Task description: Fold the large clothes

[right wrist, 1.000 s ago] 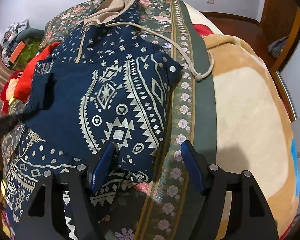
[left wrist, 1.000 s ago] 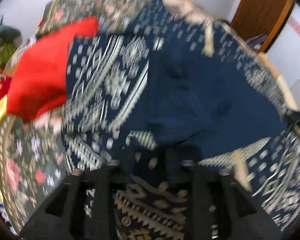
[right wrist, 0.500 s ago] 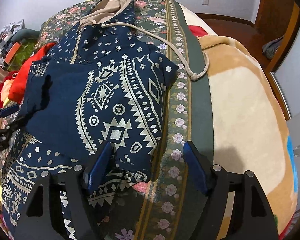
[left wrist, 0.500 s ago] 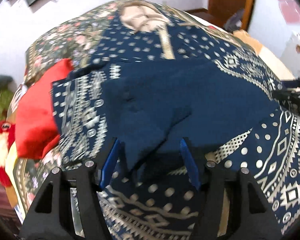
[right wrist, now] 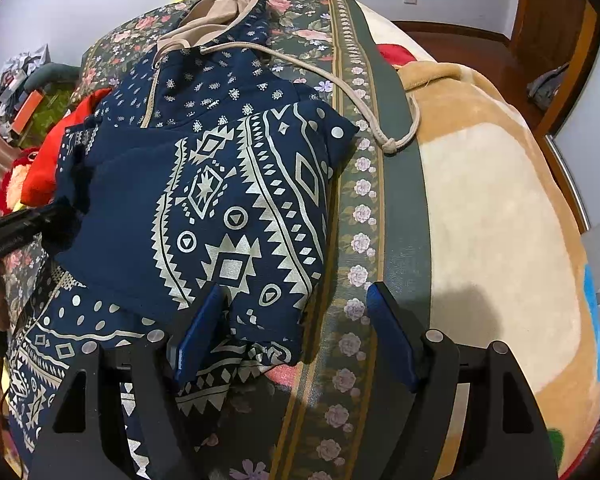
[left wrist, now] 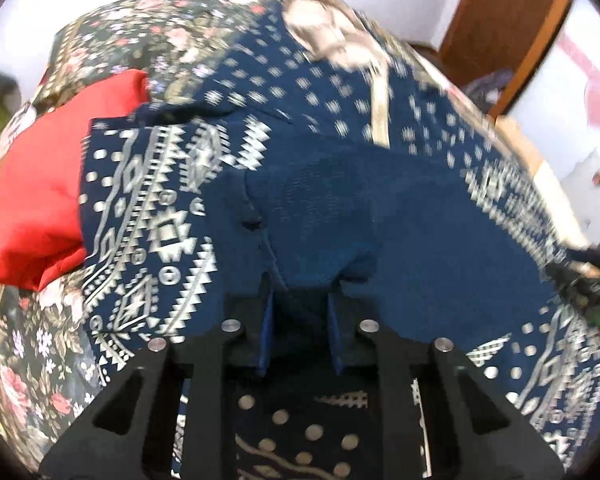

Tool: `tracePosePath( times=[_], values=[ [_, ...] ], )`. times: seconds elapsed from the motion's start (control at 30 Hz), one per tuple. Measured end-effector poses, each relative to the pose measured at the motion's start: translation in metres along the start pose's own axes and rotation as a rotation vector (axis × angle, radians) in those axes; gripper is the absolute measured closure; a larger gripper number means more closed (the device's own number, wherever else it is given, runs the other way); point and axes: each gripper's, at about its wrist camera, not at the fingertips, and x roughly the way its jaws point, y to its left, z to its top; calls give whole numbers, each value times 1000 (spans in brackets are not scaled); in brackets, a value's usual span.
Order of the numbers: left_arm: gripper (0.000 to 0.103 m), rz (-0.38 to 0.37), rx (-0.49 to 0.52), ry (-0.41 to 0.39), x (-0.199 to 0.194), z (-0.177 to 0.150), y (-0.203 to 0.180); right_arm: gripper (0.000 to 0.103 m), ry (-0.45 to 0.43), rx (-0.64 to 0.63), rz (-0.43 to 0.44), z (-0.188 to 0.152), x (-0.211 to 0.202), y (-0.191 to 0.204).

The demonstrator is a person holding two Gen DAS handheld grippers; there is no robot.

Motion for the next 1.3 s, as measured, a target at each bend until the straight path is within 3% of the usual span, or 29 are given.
tracePosePath(
  times=[0.23, 0.43, 0.57, 0.83, 1.03, 1.2, 1.3],
  values=[
    [82, -43, -173, -131, -53, 1, 57, 32, 1, -35, -31, 4, -3, 5],
    [85, -62, -226, -163, -70, -13, 85, 32, -76, -94, -55, 22, -29, 23],
    [85, -21, -281, -149, -61, -20, 103, 31, -93, -97, -16, 31, -35, 37],
    [85, 78, -340, -45, -39, -48, 138, 31, 57, -154, -26, 19, 10, 59],
    [63, 124, -291, -13, -42, -53, 136, 29, 52, -150, -4, 30, 3, 65],
    [58, 115, -199, -58, -60, -26, 111, 29, -38, -145, 5, 52, -20, 71],
    [45, 113, -144, -109, -71, -2, 92, 29, -107, -145, 10, 69, -37, 73]
  ],
)
